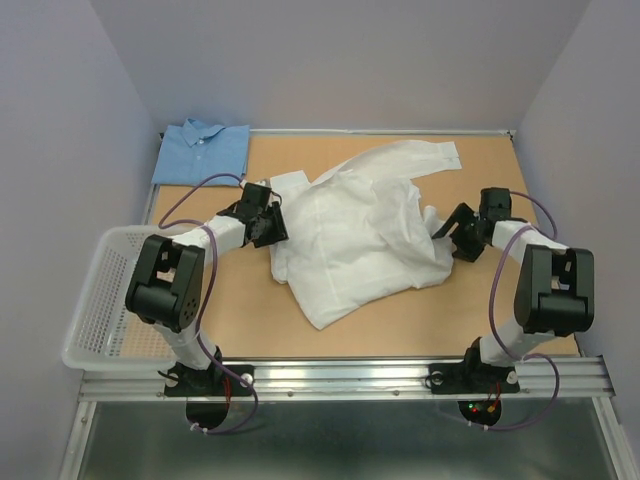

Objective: Fold and stack the long sleeve shirts
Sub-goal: Flatten the shirt out

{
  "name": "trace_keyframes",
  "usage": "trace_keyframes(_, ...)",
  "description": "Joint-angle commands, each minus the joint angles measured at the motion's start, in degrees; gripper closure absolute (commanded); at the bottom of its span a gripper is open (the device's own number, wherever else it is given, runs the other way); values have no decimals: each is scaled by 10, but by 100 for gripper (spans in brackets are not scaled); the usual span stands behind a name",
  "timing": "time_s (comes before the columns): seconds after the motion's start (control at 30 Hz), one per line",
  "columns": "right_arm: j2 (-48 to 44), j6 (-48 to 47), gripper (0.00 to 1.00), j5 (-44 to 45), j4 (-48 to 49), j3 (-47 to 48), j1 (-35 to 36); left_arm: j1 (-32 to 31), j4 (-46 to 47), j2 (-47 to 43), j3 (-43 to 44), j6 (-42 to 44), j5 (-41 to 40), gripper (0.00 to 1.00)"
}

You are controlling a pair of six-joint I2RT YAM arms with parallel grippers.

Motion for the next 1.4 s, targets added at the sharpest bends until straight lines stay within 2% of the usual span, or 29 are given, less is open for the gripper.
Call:
trace_keyframes(0.0, 38, -21, 22, 66, 24, 30, 20, 5, 9, 10, -12, 10, -10, 45)
trace_keyframes(0.03, 44, -24, 23, 73, 24, 32, 27, 5, 9, 11, -13, 9, -10, 45)
trace_keyframes(0.17, 79, -27, 35, 93, 24, 40, 42, 6, 9, 15, -14, 9, -14, 45)
trace_keyframes(0.23, 84, -23, 55, 98, 24, 44, 43, 11, 9, 18, -13, 8, -14, 45)
trace_keyframes(0.27, 81, -23, 75, 105, 23, 47, 43, 16, 9, 20, -13, 8, -10, 45)
trace_keyframes(0.33, 65, -30, 91, 118, 14, 65, 43, 25, 8, 24, -11, 8, -8, 45)
trace_keyframes(0.4, 36, -39, 99, 158, -30, 99, 43, 44, 7, 26, -4, 8, 0, 46)
trace_keyframes(0.57, -24, -53, 99, 277, -148, 249, 42, 75, -7, 36, 36, 14, -3, 46)
trace_keyframes(0.63, -54, -44, 99, 320, -200, 275, 41, 80, -12, 42, 46, 14, -1, 46)
trace_keyframes(0.77, -121, -11, 99, 316, -248, 284, 41, 82, -14, 44, 54, 10, 11, 46)
trace_keyframes(0.87, -189, 3, 99, 297, -267, 247, 41, 82, -12, 42, 49, 9, 21, 46)
trace_keyframes(1.0, -252, 21, 99, 227, -317, 192, 42, 82, -13, 22, 36, 11, 36, 46)
trace_keyframes(1.03, -264, 22, 96, 210, -323, 177, 42, 82, -13, 16, 34, 12, 41, 46)
trace_keyframes(1.07, -285, 27, 87, 196, -330, 156, 42, 82, -15, 10, 30, 12, 50, 46)
trace_keyframes(1.13, -307, 27, 78, 185, -353, 140, 42, 82, -16, -13, 24, 12, 60, 45)
trace_keyframes(1.17, -321, 19, 58, 192, -361, 138, 42, 82, -16, -20, 17, 10, 66, 42)
trace_keyframes(1.27, -327, -12, 37, 238, -379, 148, 42, 82, -25, -54, 6, 10, 73, 35)
trace_keyframes(1.3, -323, -25, 27, 237, -377, 158, 42, 82, -28, -75, -5, 9, 81, 34)
trace_keyframes(1.37, -310, -65, 25, 212, -372, 170, 41, 80, -34, -96, -19, 7, 86, 27)
